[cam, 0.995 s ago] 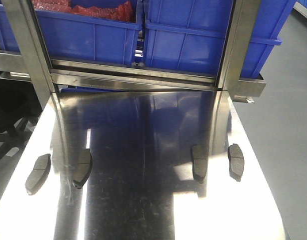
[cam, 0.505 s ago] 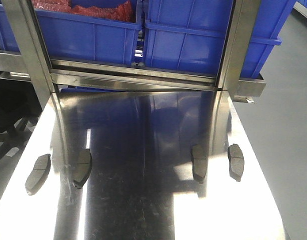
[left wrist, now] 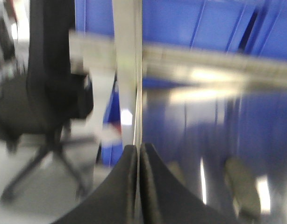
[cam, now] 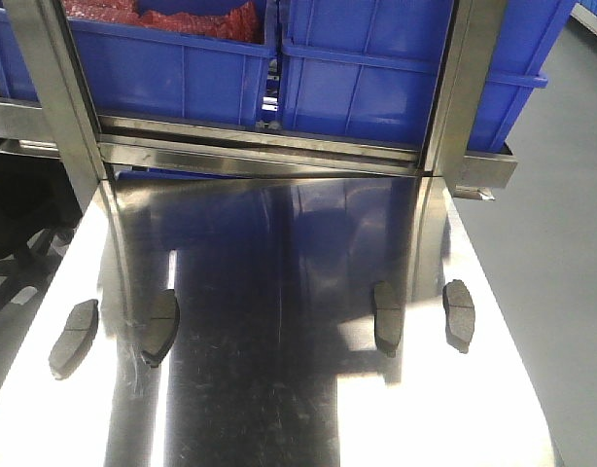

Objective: Move and align brake pads A on conveyor

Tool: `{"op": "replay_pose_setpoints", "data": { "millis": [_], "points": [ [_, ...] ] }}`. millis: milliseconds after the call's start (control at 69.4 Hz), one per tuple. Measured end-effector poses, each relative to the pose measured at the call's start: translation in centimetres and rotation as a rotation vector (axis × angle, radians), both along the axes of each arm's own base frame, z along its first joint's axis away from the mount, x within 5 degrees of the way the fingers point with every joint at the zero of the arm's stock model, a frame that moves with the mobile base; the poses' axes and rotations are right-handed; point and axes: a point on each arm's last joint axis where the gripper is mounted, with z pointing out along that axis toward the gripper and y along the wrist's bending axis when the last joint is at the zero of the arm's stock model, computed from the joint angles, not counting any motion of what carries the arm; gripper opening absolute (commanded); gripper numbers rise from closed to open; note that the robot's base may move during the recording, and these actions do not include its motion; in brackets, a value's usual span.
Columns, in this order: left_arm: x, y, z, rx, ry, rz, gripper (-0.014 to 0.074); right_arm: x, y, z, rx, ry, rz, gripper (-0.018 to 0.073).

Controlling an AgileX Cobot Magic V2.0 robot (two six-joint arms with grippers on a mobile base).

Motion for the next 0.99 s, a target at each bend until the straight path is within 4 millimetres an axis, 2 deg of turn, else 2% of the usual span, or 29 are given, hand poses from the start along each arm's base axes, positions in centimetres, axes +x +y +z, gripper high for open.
{"op": "replay_pose_setpoints", "data": {
  "millis": [187, 432, 562, 995],
  "points": [
    [2.2, 0.3, 0.1, -0.015, 0.278, 0.023, -0.0006, 0.0, 0.0, 0.0, 0.0, 0.0, 0.0, -0.0009],
    [4.1, 0.0, 1.9, -0.109, 0.533, 0.037, -0.0006, 0.0, 0.0, 0.0, 0.0, 0.0, 0.0, -0.0009],
    [5.1, -0.1, 1.5, -0.124, 0.649, 0.026, -0.0006, 0.0, 0.0, 0.0, 0.0, 0.0, 0.0, -0.0009],
    [5.6, -0.1, 1.1, -0.127, 0.667, 0.025, 0.0006, 0.0, 0.0, 0.0, 0.0, 0.0, 0.0, -0.0009]
  ]
}}
